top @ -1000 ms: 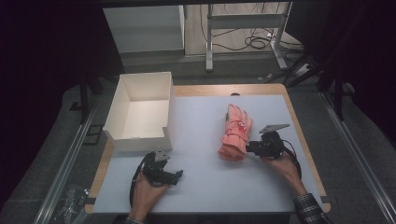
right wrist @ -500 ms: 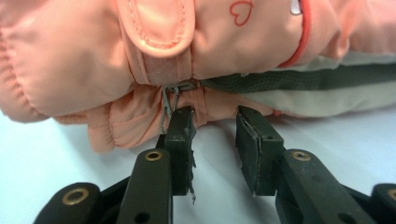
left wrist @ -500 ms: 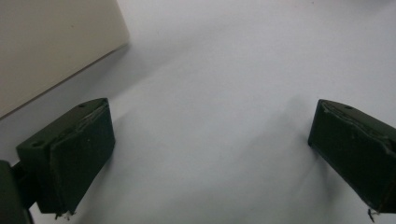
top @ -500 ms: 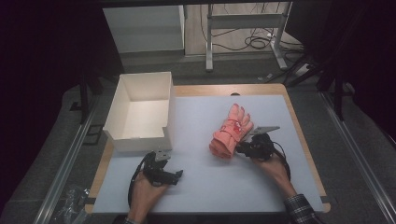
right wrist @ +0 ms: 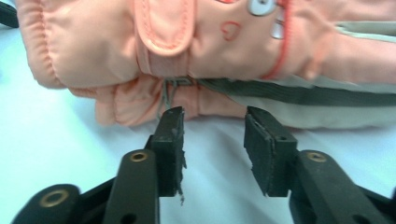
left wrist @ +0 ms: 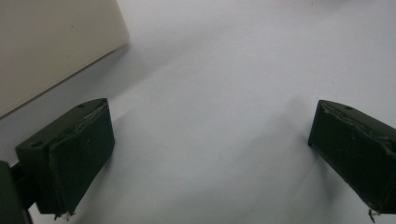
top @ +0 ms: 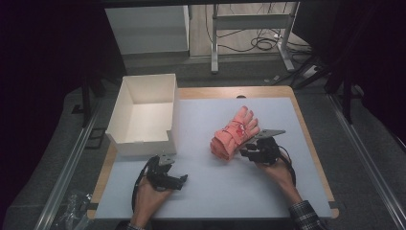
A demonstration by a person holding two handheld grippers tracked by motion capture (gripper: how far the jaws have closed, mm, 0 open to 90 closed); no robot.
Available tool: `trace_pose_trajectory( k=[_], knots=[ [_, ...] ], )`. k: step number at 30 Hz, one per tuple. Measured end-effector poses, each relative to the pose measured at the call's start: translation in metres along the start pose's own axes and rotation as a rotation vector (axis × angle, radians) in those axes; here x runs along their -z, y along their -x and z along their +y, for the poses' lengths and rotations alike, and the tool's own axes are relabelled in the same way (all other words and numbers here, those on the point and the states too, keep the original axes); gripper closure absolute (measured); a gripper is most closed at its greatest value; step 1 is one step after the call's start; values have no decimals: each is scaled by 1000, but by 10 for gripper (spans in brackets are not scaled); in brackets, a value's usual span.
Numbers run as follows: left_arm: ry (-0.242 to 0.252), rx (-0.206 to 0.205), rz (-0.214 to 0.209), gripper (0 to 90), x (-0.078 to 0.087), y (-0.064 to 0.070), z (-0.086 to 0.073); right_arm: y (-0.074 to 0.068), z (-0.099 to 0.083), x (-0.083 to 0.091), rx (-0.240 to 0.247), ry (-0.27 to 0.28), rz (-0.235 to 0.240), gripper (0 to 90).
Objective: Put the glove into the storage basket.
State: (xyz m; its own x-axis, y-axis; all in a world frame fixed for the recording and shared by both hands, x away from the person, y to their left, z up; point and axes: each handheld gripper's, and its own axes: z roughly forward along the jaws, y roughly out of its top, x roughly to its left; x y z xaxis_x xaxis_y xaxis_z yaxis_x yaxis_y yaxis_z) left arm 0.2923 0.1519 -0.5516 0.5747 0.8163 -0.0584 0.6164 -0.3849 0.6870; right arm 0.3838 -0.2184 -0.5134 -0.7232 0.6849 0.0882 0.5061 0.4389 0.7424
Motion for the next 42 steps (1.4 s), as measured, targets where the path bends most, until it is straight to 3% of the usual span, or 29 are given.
trace_pose_trajectory(
  k=[11, 14, 22, 28, 33, 42],
  knots=[
    [-5, -10, -3, 9, 0, 1, 3, 11, -21, 25, 9, 20, -71, 397],
    [1, -21, -13, 6, -1, 4, 6, 16, -31, 33, -11, 22, -91, 352],
    [8, -61, -20, 0, -1, 14, 16, 23, -49, 47, -27, 9, -133, 302],
    [-10, -63, -37, 10, -3, 18, 24, 28, -57, 51, -16, -13, -174, 295],
    [-18, -78, -59, 32, -2, 22, 40, 28, -61, 50, 10, -19, -211, 256],
    [-30, -95, -93, 31, -6, 26, 71, 29, -62, 50, -5, -17, -211, 246]
  ],
)
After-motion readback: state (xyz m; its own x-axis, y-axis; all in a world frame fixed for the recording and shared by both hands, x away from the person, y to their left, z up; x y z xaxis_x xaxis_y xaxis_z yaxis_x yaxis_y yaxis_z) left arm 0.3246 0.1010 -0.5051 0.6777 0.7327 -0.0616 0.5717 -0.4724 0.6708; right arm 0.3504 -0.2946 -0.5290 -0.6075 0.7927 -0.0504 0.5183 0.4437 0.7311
